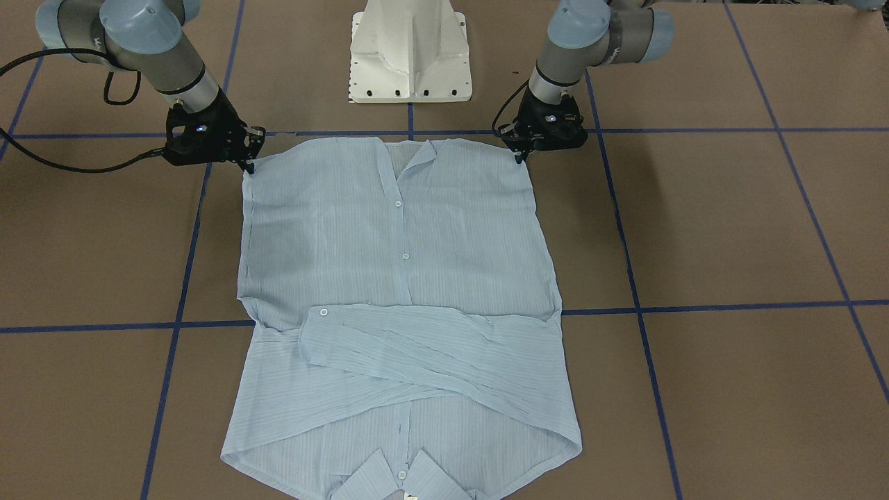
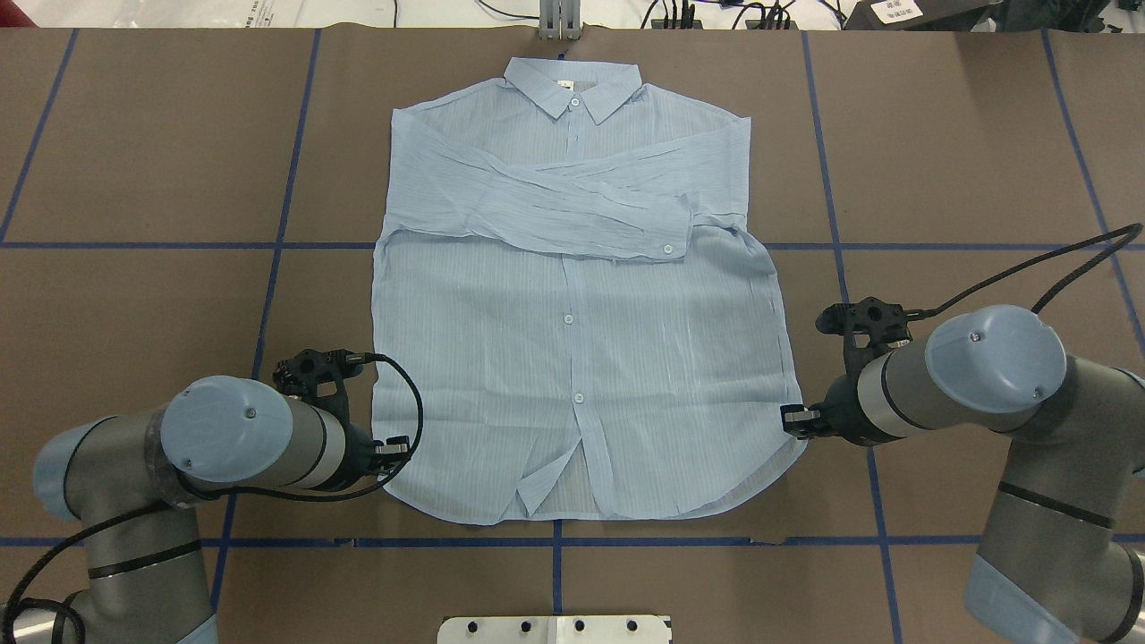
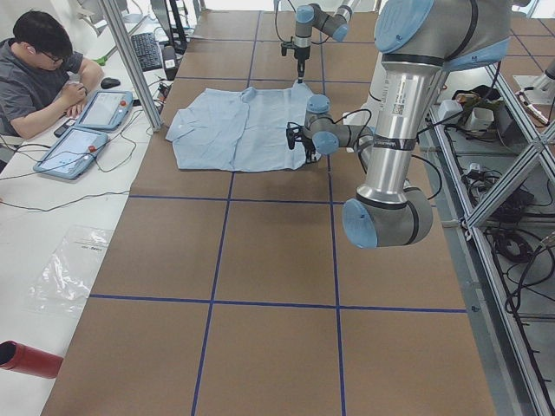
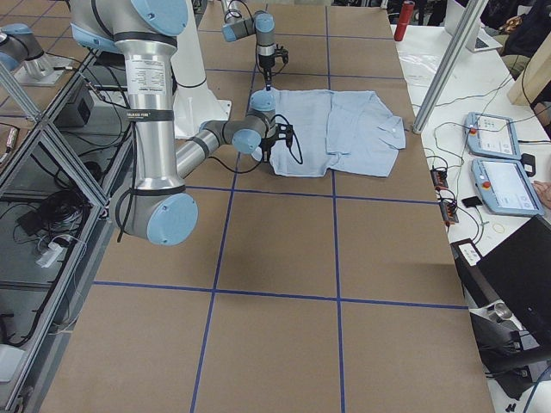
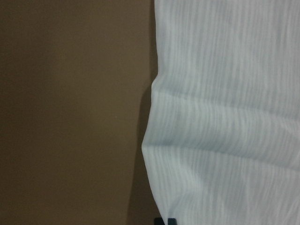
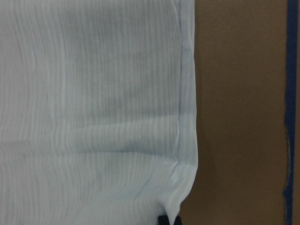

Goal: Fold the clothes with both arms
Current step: 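Grasp the shirt's side edges near the hem with both grippers, then lift the hem with both grippers and carry it over to the collar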

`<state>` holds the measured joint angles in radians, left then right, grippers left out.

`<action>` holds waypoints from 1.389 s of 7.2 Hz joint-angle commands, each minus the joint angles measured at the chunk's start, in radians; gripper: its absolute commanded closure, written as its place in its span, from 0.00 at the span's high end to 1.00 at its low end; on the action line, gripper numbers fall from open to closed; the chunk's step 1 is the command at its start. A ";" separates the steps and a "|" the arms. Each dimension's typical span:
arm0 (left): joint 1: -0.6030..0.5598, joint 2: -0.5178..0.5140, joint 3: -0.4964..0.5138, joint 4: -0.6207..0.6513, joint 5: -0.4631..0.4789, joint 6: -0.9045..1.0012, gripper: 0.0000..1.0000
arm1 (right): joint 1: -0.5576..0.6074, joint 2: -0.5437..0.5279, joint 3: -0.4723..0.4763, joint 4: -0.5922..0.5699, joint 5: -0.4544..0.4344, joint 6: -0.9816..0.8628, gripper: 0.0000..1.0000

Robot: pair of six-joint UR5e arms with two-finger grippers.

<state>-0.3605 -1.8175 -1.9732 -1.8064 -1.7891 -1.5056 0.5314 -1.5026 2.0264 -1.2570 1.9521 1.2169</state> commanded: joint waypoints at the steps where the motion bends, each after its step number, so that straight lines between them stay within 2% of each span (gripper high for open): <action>1: -0.014 -0.005 -0.042 0.052 -0.003 0.031 0.00 | 0.027 0.013 0.000 -0.001 0.024 0.000 0.00; 10: -0.077 -0.011 -0.041 0.047 -0.007 0.096 0.00 | 0.136 0.025 -0.020 -0.004 0.108 -0.017 0.00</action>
<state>-0.4271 -1.8280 -2.0129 -1.7570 -1.7960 -1.4103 0.6538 -1.4806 2.0085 -1.2617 2.0463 1.1999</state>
